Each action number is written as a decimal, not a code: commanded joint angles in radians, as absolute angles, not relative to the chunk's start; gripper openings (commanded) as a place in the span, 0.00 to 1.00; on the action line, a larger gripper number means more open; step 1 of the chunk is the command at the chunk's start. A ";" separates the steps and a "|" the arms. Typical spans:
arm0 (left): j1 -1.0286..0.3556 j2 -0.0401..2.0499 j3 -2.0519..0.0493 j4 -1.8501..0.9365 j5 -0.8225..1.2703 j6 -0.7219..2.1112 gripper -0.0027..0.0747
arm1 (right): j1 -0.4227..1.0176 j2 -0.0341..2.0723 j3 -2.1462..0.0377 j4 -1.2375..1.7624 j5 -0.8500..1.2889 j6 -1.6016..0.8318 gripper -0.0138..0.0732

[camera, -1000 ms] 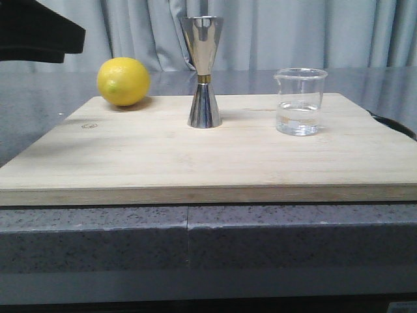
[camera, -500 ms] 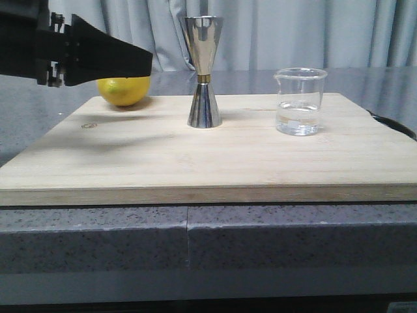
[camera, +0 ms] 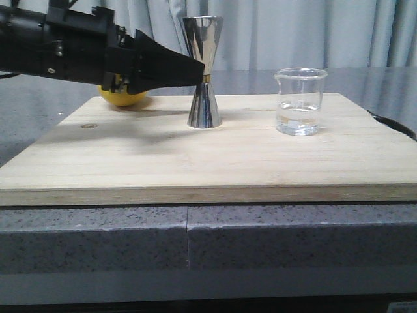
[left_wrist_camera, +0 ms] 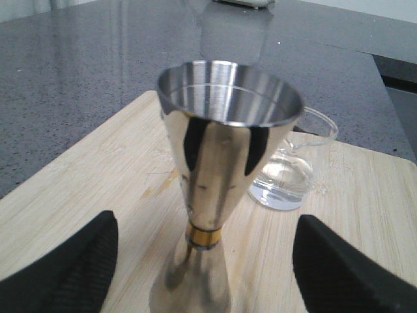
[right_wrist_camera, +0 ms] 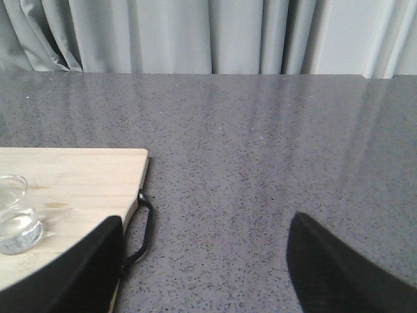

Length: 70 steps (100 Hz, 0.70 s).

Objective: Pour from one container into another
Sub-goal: 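Reach the left gripper forward and grasp the silver jigger's waist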

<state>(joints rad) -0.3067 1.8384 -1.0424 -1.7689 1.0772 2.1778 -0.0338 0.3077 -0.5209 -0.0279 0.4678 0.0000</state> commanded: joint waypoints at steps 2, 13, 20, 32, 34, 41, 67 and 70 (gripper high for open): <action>-0.340 1.834 -1.104 -1.853 1.142 2.180 0.70 | -0.038 0.328 -0.557 -0.029 0.391 -0.008 0.71; -0.362 1.863 -1.145 -1.853 1.142 2.179 0.70 | -0.038 0.328 -0.557 -0.029 0.391 -0.008 0.71; -0.374 1.877 -1.165 -1.853 1.140 2.176 0.70 | -0.038 0.328 -0.557 -0.029 0.391 -0.008 0.71; -0.381 1.884 -1.175 -1.853 1.140 2.176 0.69 | -0.038 0.328 -0.557 -0.029 0.391 -0.008 0.71; -0.381 1.884 -1.175 -1.853 1.140 2.176 0.69 | -0.038 0.328 -0.557 -0.029 0.391 -0.008 0.71; -0.381 1.884 -1.175 -1.853 1.140 2.176 0.69 | -0.038 0.328 -0.557 -0.029 0.391 -0.008 0.71; -0.381 1.884 -1.175 -1.853 1.140 2.176 0.49 | -0.038 0.328 -0.557 -0.029 0.389 -0.008 0.71; -0.381 1.884 -1.175 -1.853 1.140 2.176 0.46 | -0.038 0.328 -0.557 -0.029 0.389 -0.008 0.71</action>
<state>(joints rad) -0.3714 1.9305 -1.1468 -1.7689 1.0772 2.1785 -0.0338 0.3077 -0.5209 -0.0279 0.4678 0.0000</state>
